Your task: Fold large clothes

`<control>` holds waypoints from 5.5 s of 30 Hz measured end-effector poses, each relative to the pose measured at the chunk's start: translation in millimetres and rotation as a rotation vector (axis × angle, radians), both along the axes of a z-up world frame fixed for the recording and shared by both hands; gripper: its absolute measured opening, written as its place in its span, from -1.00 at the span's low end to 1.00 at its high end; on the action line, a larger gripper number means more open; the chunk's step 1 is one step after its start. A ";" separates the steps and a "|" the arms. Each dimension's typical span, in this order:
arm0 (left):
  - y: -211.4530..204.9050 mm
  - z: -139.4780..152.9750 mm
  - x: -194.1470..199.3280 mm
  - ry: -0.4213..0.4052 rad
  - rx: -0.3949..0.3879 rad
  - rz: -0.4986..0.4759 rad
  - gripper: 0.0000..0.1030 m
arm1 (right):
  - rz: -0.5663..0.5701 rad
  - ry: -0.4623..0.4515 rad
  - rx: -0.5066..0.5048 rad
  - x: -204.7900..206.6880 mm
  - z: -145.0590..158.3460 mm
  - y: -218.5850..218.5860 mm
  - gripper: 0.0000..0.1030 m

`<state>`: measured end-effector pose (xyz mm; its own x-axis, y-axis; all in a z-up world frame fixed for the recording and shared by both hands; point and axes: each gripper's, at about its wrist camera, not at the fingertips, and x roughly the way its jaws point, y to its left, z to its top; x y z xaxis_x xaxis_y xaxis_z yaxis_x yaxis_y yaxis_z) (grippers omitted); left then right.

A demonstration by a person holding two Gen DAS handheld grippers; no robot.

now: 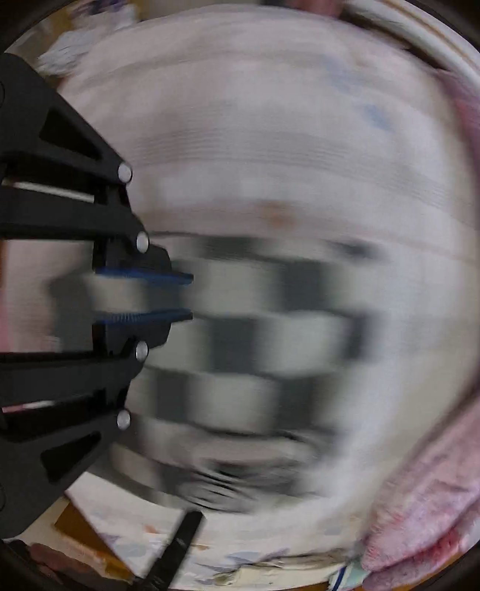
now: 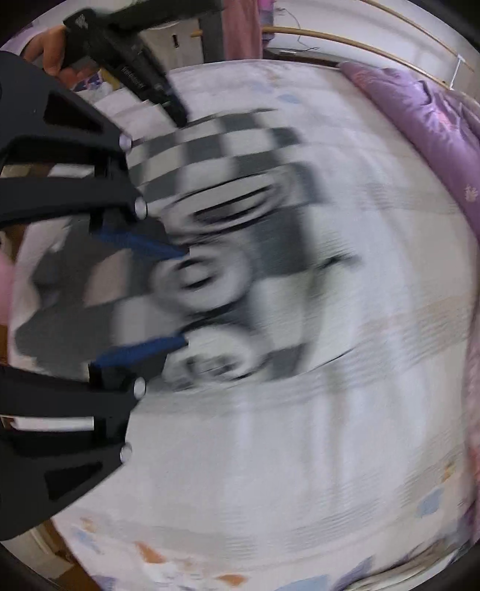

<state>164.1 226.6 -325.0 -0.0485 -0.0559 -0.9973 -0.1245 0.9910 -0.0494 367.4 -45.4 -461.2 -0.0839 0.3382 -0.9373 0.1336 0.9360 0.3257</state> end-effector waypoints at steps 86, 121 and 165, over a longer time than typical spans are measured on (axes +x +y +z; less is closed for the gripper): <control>37.4 -161.4 31.9 0.162 -0.995 0.011 0.91 | 0.211 0.140 0.705 -1.0 -120.8 -15.0 0.89; -42.6 164.2 -80.4 -0.251 -0.509 -0.105 -0.02 | 0.100 -0.074 0.444 -94.8 171.4 -58.9 0.25; -525.1 278.8 -148.1 -0.384 -0.536 -0.517 -0.02 | -0.174 -0.454 0.334 -270.5 303.4 -487.6 0.25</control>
<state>16.0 -298.5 -46.3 0.1389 -0.5914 -0.7943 0.4610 0.7485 -0.4767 96.8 -533.0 -157.8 0.3836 0.5944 -0.7068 0.0540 0.7496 0.6597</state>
